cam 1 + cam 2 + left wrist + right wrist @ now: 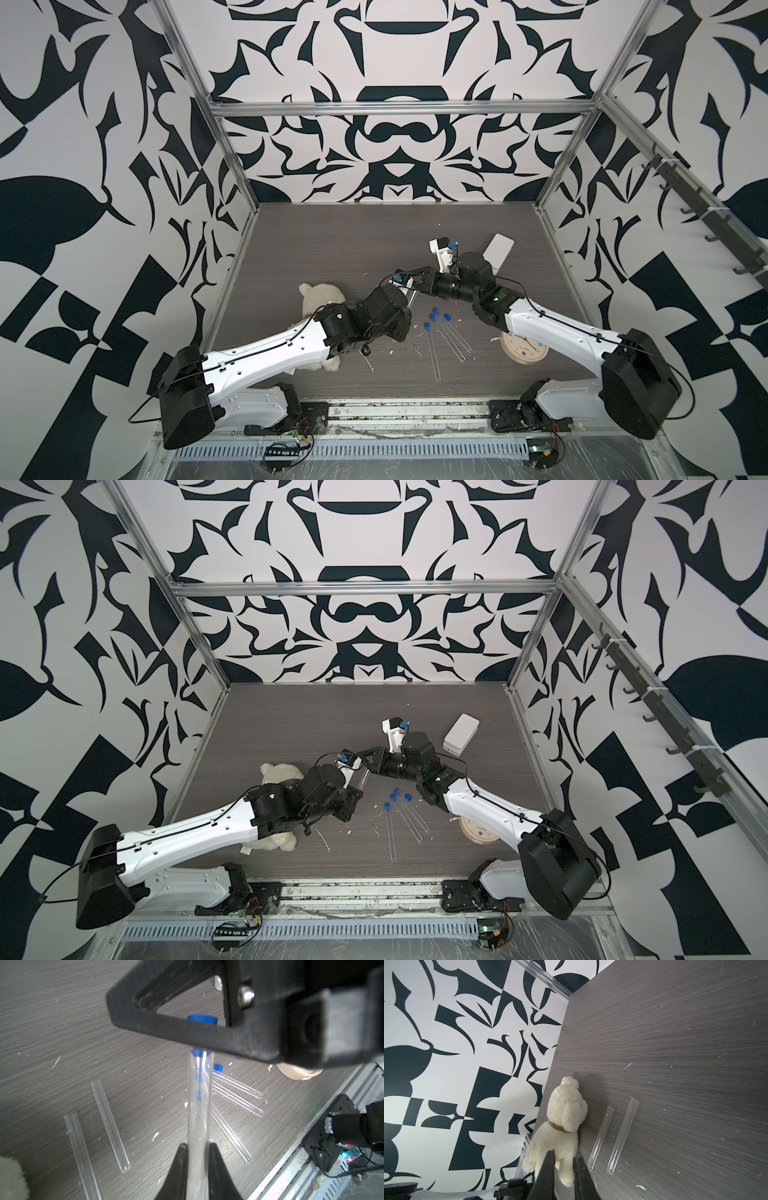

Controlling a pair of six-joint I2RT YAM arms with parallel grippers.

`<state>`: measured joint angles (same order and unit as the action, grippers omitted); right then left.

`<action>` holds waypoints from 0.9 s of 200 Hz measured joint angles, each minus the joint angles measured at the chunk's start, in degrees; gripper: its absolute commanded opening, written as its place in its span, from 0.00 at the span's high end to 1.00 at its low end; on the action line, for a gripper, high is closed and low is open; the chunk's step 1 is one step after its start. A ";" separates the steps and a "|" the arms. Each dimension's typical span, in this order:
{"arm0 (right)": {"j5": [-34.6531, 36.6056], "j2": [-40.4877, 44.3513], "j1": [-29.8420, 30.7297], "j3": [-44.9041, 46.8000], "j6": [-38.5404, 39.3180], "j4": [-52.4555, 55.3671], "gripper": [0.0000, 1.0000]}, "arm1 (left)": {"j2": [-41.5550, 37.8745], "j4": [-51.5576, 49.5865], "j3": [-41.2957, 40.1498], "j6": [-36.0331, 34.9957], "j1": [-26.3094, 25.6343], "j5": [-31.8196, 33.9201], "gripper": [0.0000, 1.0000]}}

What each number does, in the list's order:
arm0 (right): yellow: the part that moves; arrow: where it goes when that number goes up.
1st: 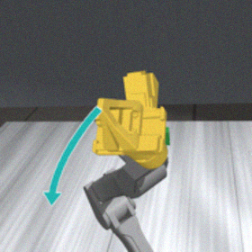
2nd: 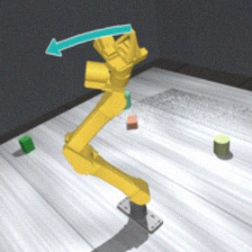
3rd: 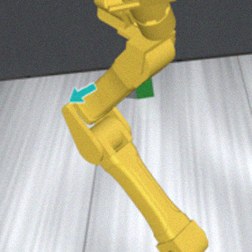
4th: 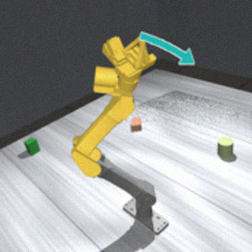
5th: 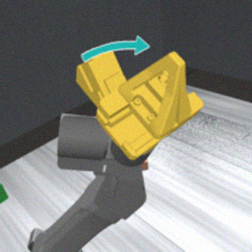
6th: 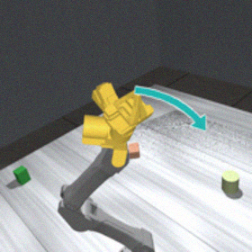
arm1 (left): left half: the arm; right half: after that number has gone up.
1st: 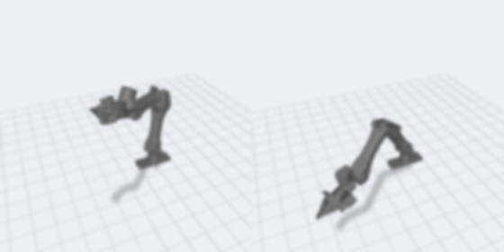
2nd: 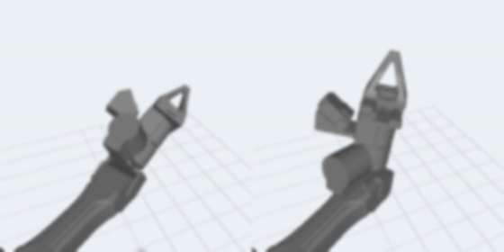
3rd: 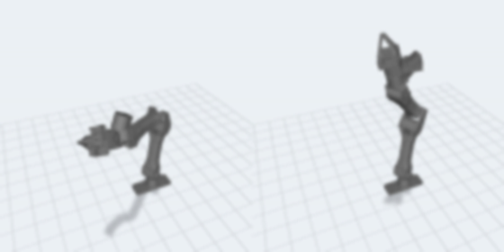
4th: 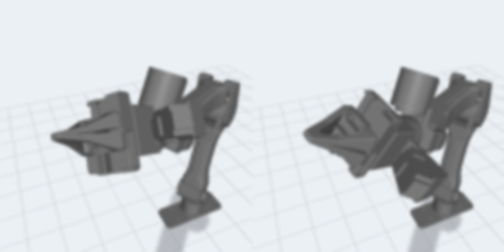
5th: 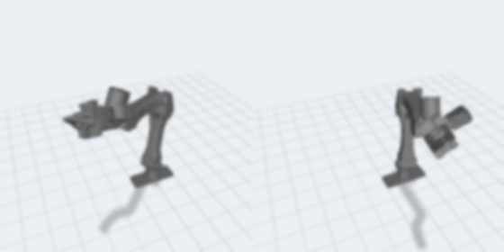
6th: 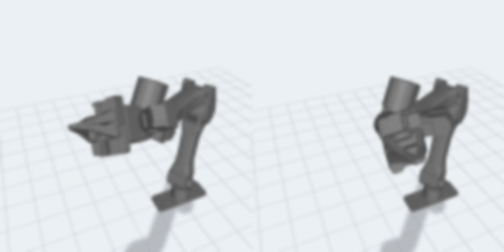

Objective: Remove stoppers from test tubes
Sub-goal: Open the stopper on the test tube.

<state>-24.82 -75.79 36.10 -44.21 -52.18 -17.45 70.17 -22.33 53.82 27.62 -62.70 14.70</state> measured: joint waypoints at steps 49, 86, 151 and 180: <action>0.26 0.04 -0.07 0.00 0.17 0.15 0.95 | 0.00 0.00 0.00 0.00 0.00 -0.02 0.82; 1.64 1.51 -0.02 -0.50 2.36 2.82 0.98 | 0.00 0.61 0.00 -0.02 -0.07 -0.66 0.82; 3.98 2.25 0.20 -2.62 6.75 7.30 1.00 | -0.04 1.88 0.00 0.00 -0.07 -0.81 0.82; 4.74 2.25 0.39 -2.93 7.82 8.07 1.00 | -0.04 1.88 0.00 0.00 -0.07 -0.81 0.82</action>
<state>-20.08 -73.54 36.49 -47.13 -44.36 -9.39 70.13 -20.45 53.82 27.62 -62.76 13.89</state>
